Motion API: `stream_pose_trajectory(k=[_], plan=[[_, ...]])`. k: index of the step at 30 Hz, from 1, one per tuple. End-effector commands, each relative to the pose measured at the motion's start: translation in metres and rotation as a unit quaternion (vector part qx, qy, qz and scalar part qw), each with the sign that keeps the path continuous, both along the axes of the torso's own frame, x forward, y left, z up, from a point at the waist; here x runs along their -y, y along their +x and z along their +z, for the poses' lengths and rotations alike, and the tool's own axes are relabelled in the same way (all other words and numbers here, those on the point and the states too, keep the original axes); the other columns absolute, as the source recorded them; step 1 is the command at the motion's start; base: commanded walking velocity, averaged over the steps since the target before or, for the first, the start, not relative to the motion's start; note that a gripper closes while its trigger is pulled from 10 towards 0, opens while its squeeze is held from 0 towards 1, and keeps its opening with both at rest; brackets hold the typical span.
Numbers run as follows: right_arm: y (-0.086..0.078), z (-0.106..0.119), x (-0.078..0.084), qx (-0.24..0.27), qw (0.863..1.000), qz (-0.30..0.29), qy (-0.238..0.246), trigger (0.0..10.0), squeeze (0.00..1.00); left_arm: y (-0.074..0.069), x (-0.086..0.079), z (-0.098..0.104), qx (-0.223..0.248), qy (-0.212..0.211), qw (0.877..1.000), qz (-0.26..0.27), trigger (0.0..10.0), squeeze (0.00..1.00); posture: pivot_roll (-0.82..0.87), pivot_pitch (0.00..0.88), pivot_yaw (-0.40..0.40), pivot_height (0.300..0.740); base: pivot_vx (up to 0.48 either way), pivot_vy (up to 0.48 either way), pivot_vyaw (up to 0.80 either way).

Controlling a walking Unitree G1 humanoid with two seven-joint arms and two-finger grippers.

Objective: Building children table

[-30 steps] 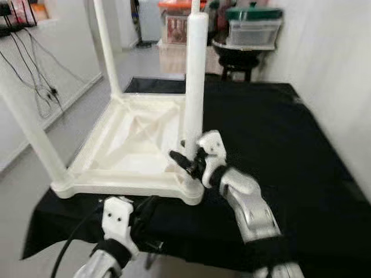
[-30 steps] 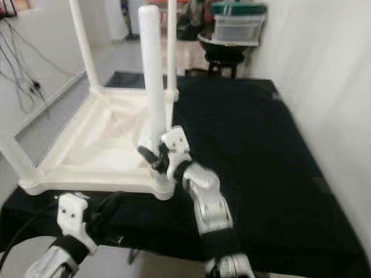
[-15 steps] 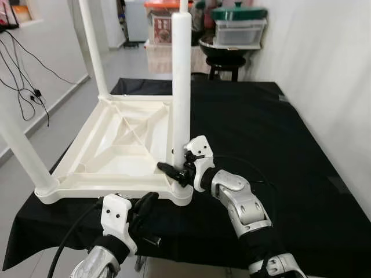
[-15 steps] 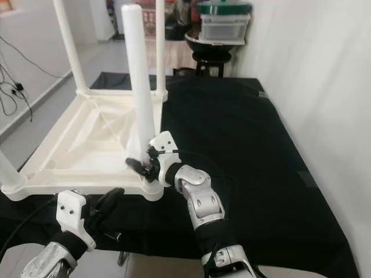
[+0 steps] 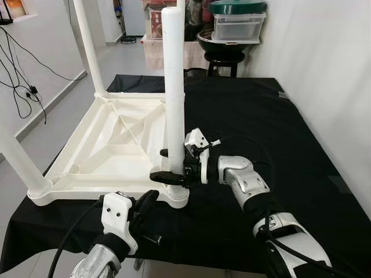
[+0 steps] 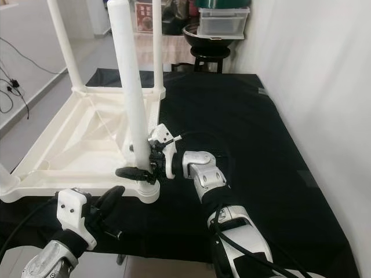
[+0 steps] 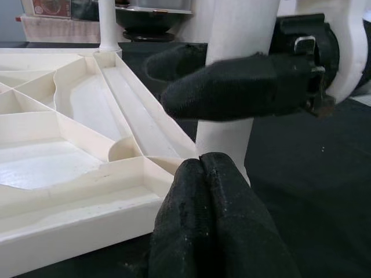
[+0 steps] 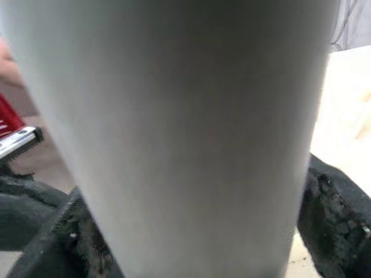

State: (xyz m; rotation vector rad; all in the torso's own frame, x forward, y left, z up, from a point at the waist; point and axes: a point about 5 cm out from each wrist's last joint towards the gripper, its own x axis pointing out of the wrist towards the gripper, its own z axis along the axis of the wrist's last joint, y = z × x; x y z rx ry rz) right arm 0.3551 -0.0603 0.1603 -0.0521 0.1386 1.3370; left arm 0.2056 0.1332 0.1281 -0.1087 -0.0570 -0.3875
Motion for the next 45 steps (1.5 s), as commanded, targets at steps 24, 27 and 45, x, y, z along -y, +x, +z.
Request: stream_pose_trajectory(k=[24,27,45], plan=[[-0.012,-0.032,0.008,0.01,0.959,-0.281,-0.038,0.0,0.0,-0.007,-0.002,0.0,-0.007,0.003,1.0,0.005,10.0,0.0,0.0,0.054,-0.023,0.74,0.0,0.0,0.0],[-0.012,-0.032,0.008,0.01,0.959,-0.281,-0.038,0.0,0.0,-0.007,-0.002,0.0,-0.007,0.003,1.0,0.005,10.0,0.0,0.0,0.054,-0.023,0.74,0.0,0.0,0.0],[-0.01,-0.012,-0.007,-0.001,0.965,-0.261,0.019,10.0,1.0,-0.001,-0.001,-0.003,-0.008,0.005,1.0,0.002,10.0,0.0,0.01,0.001,-0.026,0.74,0.0,0.0,0.0]])
